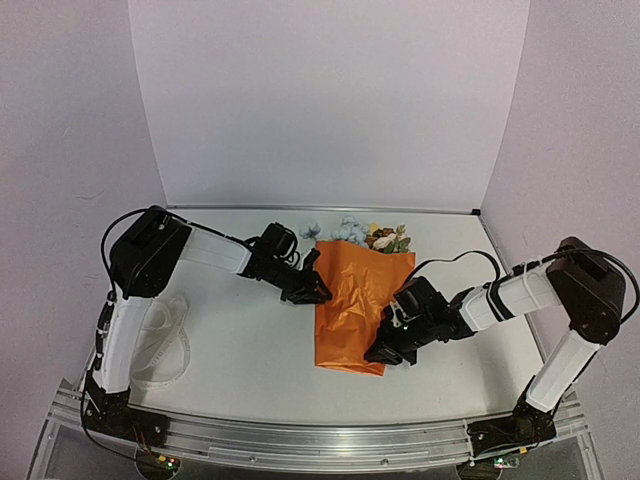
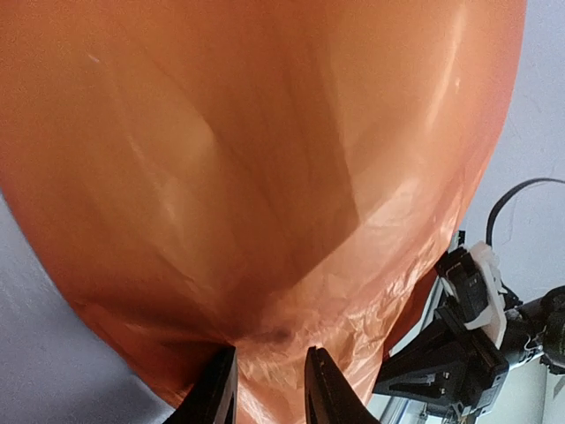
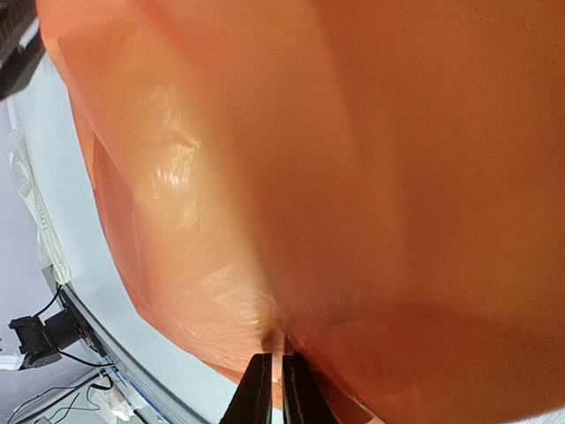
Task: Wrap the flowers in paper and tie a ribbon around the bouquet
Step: Press the fold line of the folded wrapping paper.
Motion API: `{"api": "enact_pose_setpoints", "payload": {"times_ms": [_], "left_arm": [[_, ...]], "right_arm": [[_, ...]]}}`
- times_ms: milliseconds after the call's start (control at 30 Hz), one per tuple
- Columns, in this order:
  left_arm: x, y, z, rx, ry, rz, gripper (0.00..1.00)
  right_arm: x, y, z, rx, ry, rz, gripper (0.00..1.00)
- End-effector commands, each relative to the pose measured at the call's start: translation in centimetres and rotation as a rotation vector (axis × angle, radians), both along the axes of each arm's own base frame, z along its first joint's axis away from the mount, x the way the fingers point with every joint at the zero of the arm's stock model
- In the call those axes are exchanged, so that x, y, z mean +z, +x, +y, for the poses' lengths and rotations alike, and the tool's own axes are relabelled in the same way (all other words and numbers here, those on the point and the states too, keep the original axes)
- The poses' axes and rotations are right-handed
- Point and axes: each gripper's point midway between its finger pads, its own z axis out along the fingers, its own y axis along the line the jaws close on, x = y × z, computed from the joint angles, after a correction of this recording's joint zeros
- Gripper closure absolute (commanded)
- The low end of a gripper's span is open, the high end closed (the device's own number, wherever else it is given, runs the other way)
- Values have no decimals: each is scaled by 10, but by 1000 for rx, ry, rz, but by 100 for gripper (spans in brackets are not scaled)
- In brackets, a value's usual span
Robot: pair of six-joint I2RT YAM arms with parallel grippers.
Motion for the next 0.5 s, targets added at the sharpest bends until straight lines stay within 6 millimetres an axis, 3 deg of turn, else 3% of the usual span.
{"api": "enact_pose_setpoints", "payload": {"times_ms": [0,467], "left_arm": [[8,35,4,33,-20,-24,71],[14,129,6,123,-89,-70,71]], "right_arm": [[-41,-24,-33,-25,-158,106,94],[-44,-27,-32,-24,-151,125,94]]}}
